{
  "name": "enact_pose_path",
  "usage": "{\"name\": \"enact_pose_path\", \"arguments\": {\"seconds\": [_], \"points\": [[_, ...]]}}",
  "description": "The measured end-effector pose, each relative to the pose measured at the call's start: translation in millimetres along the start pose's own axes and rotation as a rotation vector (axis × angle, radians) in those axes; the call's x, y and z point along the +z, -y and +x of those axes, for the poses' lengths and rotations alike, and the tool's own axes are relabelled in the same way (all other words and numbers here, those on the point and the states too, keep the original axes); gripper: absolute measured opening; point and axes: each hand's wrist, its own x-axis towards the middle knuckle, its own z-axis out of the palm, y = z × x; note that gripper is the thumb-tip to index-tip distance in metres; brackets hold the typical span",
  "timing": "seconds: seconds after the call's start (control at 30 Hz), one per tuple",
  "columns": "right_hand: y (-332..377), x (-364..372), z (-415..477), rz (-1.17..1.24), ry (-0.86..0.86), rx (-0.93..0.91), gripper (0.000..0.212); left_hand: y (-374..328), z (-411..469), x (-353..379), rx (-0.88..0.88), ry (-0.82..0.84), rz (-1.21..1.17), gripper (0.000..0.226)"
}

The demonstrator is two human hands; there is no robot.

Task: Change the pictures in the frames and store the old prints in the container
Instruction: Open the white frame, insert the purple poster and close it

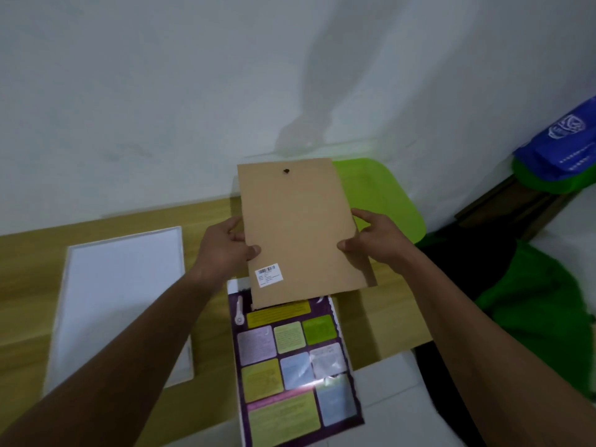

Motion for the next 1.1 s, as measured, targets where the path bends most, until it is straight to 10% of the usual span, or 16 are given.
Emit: {"name": "enact_pose_path", "arguments": {"seconds": [0.6,1.1], "points": [[65,242,-71,0.052,0.137,-0.119,0.078,122,-61,-236,-0.102,-0.130,0.020,0.067],[36,335,-51,-0.073,0.154,-0.074,0.087,186,-61,-261,-0.022,-0.241,0.498,0.052]]}}
